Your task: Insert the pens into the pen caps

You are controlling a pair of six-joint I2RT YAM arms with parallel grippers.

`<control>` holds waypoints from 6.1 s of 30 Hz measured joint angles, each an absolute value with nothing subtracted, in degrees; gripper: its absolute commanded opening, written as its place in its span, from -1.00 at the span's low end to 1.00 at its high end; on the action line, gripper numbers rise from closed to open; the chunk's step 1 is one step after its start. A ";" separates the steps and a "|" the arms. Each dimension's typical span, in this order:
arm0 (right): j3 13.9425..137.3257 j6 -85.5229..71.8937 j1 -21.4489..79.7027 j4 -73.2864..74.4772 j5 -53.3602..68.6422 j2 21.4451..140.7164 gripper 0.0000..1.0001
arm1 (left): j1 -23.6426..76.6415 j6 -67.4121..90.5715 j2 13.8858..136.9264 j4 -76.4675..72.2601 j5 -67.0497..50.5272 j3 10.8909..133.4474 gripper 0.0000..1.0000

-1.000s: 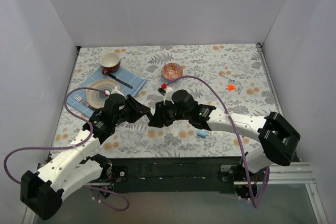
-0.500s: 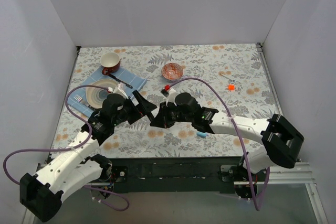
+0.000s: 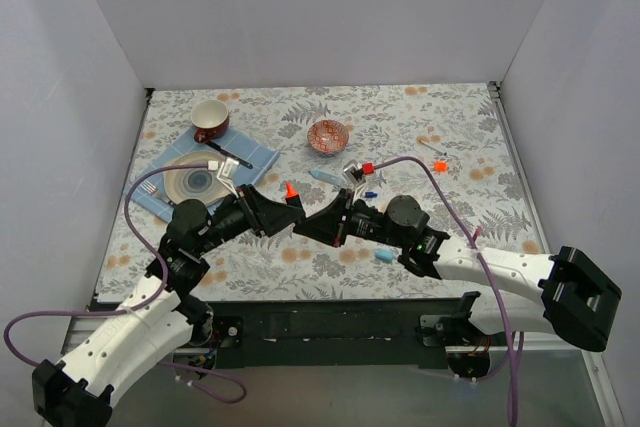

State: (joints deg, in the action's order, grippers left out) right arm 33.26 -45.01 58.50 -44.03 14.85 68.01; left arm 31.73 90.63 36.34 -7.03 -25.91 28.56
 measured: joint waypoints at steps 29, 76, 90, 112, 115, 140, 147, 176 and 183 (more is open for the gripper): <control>38.24 -37.26 58.37 -24.84 8.05 52.49 0.47 | 31.79 88.66 42.11 -16.58 -46.41 26.96 -1.00; 40.56 -43.35 58.22 -33.69 7.79 61.25 -0.97 | 31.68 93.84 43.88 -26.72 -51.90 25.19 -1.00; 41.08 -43.31 58.48 -18.72 -0.08 55.31 0.27 | 31.83 81.58 42.89 -6.28 -40.53 31.97 -1.00; 43.68 -63.94 56.45 38.37 -29.34 57.47 0.16 | 31.83 68.97 31.00 20.16 -12.14 35.97 -1.00; 47.07 -71.90 54.24 46.54 -28.56 62.76 0.16 | 31.83 68.95 30.68 20.18 -11.70 35.97 -1.00; 46.89 -97.47 39.46 47.18 -9.30 77.41 0.24 | 31.83 68.14 30.22 20.18 -14.00 35.97 -1.00; 46.50 -100.20 38.81 46.26 -9.43 77.19 0.21 | 31.83 67.94 29.85 20.12 -16.01 35.97 -1.00; 62.85 -47.27 11.40 29.71 -31.22 87.85 0.25 | 31.83 67.94 30.55 19.94 -17.34 35.97 -1.00; 66.74 -30.98 7.03 21.15 -25.26 97.67 0.23 | 31.83 67.92 31.11 19.59 -17.37 35.97 -1.00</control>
